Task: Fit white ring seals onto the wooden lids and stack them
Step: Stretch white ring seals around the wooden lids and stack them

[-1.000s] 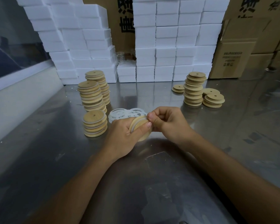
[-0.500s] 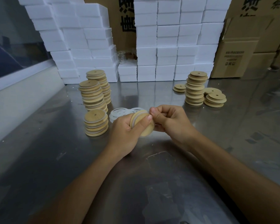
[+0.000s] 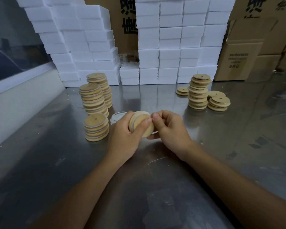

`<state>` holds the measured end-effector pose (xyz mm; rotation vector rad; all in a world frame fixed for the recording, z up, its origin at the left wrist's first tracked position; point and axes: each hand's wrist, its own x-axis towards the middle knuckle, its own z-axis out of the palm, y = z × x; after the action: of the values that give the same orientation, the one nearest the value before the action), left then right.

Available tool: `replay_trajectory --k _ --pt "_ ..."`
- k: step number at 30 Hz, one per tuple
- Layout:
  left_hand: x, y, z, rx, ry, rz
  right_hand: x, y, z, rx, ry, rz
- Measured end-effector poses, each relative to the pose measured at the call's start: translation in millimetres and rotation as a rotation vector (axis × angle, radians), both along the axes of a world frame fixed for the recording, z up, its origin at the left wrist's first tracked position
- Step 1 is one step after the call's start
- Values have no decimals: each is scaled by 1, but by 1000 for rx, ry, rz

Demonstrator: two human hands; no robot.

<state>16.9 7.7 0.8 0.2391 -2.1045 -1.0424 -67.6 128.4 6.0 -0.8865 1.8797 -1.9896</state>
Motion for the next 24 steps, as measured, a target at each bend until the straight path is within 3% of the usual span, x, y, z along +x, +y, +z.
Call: replay_trajectory --k 3,6,9,12,17,21,24 --pt "2 -6 4 -333 16 57 -4 4 -1 141 397 -223" --pt "3 -7 8 -508 145 130 -4 8 4 172 652 -309" --pt "5 -4 10 -545 254 174 -2 8 8 160 789 -347" --pt "6 -4 14 -498 250 155 0 8 9 152 845 -346" --pt "5 -2 16 -230 167 187 -1 5 7 103 772 -294" --pt "4 -5 18 110 127 235 -4 5 4 57 526 -238" --pt "1 -6 19 418 136 223 -4 4 2 22 472 -187"
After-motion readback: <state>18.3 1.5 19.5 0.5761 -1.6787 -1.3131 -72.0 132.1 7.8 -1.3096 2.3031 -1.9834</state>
